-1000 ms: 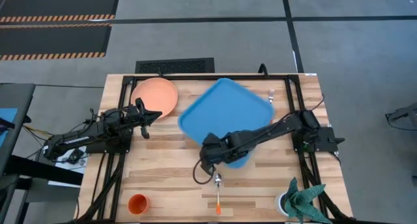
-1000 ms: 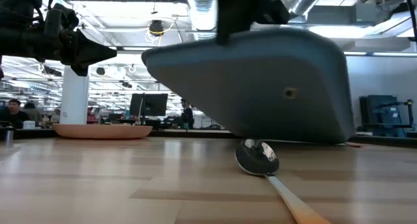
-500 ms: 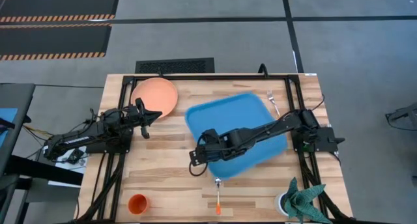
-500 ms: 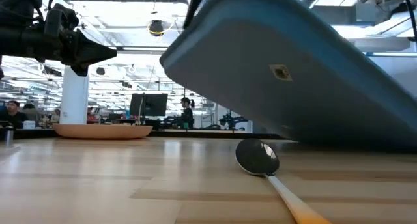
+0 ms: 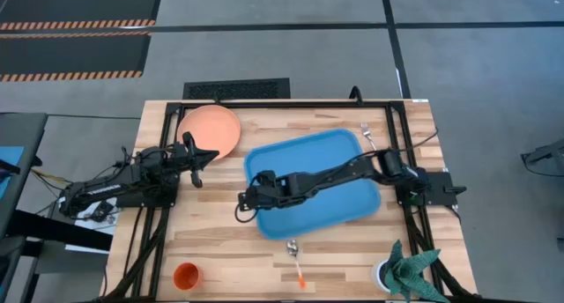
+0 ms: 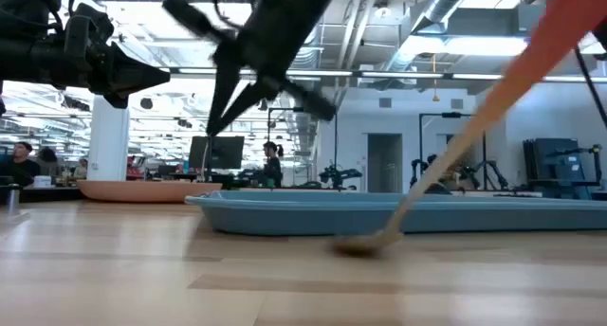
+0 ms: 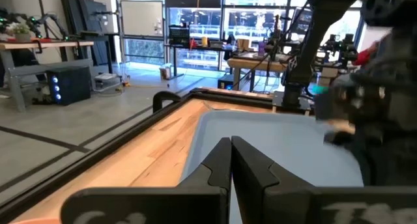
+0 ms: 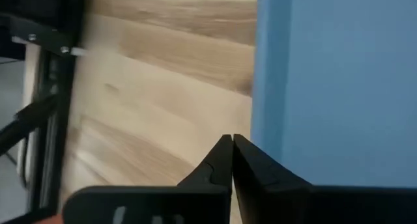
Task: Pick and place plate/cup/fork/spoon on tray
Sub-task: Prepare the blue serving tray on the table
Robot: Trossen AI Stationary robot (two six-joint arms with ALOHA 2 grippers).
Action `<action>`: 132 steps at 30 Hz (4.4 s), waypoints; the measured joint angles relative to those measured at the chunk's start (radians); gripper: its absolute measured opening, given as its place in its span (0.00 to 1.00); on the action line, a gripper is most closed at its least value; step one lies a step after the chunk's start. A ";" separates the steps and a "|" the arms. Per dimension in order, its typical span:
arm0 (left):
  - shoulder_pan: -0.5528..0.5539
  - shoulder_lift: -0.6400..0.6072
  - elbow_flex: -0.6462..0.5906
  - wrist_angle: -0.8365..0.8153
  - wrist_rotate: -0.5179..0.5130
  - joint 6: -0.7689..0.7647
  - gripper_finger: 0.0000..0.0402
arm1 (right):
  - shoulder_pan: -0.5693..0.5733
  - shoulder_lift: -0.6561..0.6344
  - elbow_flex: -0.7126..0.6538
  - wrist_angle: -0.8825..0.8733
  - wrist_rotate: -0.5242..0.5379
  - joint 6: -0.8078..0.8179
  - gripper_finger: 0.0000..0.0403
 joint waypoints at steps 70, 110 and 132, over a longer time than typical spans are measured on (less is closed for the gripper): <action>0.000 0.006 0.000 0.005 0.023 0.031 0.00 | 0.227 -0.058 -0.152 -0.524 -0.071 -0.983 0.10; 0.000 0.006 0.000 -0.001 0.001 0.031 0.00 | 0.225 -0.058 -0.150 -0.324 -0.121 -1.133 0.14; 0.000 0.007 0.000 -0.002 0.001 0.031 0.00 | 0.209 -0.058 -0.149 -0.273 -0.194 -1.016 0.32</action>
